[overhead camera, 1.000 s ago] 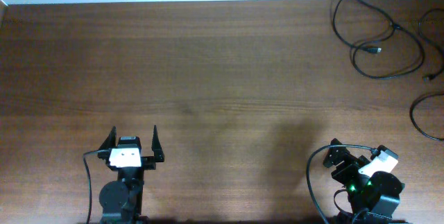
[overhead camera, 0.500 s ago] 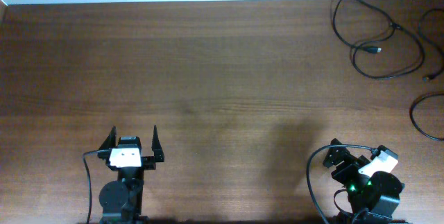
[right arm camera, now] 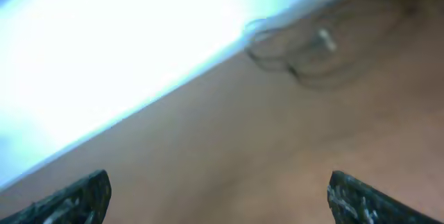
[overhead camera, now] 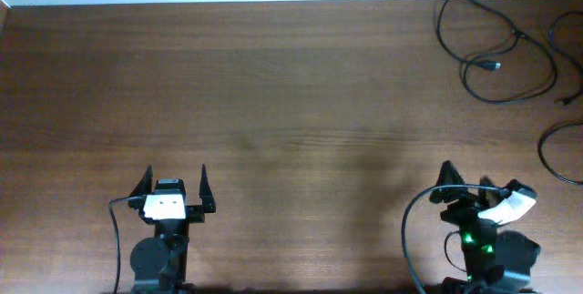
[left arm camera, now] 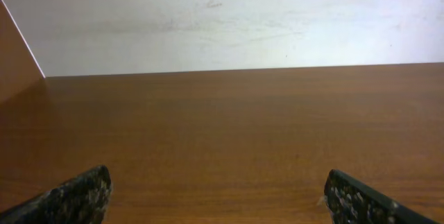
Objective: Untangle cables
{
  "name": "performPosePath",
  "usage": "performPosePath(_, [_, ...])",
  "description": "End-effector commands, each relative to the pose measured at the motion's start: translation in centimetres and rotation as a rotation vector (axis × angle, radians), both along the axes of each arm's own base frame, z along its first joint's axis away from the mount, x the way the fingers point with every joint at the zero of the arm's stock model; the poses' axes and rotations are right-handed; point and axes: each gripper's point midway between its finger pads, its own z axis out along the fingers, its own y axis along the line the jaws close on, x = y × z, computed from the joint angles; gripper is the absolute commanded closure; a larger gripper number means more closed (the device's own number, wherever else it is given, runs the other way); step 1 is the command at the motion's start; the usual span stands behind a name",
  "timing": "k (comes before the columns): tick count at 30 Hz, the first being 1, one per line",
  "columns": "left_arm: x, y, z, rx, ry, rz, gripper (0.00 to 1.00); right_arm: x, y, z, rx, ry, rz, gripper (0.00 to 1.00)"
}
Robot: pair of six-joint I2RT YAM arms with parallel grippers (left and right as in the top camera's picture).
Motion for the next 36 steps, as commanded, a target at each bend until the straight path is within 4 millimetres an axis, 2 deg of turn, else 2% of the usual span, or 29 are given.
performPosePath(1, [0.0, -0.1, -0.2, 0.016, 0.005, -0.009, 0.02, 0.1, 3.5, 4.8, -0.287, -0.2, 0.162, 0.01])
performPosePath(3, [0.0, -0.1, -0.2, 0.016, 0.005, -0.009, 0.02, 0.0, 4.6, 6.0, -0.409, -0.261, 0.206, 0.01])
performPosePath(5, [0.0, -0.1, -0.2, 0.016, 0.005, -0.009, 0.02, 0.0, 5.1, 6.0, -0.471, -0.282, 0.221, 0.01])
performPosePath(11, [0.0, -0.1, -0.2, 0.016, 0.005, -0.009, 0.02, 0.8, 4.9, 3.0, -0.548, -0.295, 0.211, 0.01])
performPosePath(17, [0.0, -0.1, -0.2, 0.016, 0.005, -0.009, 0.02, 1.1, 3.7, 1.2, -0.615, -0.215, 0.182, 0.01])
performPosePath(19, [0.0, -0.1, -0.2, 0.016, 0.005, -0.009, 0.02, 1.2, 3.6, -0.4, -0.644, -0.153, 0.202, 0.01])
performPosePath(21, [0.0, -0.1, -0.2, 0.016, 0.005, -0.009, 0.02, 1.1, 3.5, -1.8, -0.636, -0.095, 0.212, 0.01])
performPosePath(30, [0.0, -0.1, -0.2, 0.016, 0.005, -0.009, 0.02, 1.2, 2.5, -1.9, -0.656, -0.07, 0.158, 0.01])
performPosePath(36, [0.0, -0.1, -0.2, 0.016, 0.005, -0.009, 0.02, 1.2, 0.9, -2.1, -0.519, -0.04, 0.055, 0.01])
